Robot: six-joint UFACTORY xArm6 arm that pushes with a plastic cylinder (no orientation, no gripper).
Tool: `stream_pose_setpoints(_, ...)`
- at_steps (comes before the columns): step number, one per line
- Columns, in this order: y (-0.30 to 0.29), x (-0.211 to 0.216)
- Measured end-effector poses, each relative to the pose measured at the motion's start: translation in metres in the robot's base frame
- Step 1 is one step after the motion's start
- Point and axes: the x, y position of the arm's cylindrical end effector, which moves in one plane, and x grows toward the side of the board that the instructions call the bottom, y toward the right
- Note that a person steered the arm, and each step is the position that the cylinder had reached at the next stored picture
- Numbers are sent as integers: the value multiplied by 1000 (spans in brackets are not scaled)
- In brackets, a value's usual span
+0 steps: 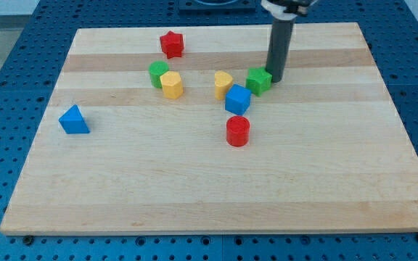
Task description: Move the red circle to the bottom of the yellow heart
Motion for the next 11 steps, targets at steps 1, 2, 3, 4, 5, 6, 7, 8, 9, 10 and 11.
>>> stream_pose_setpoints(1,-15,2)
stream_pose_setpoints(2,-9,2)
stream_pose_setpoints(3,21,18)
stream_pose_setpoints(4,43,74)
stream_pose_setpoints(5,25,141)
stream_pose_setpoints(6,-12,162)
stream_pose_setpoints(7,-39,159)
stream_pose_setpoints(8,-53,147)
stream_pose_setpoints(9,-66,133)
stream_pose_setpoints(10,-80,123)
stream_pose_setpoints(11,-89,113)
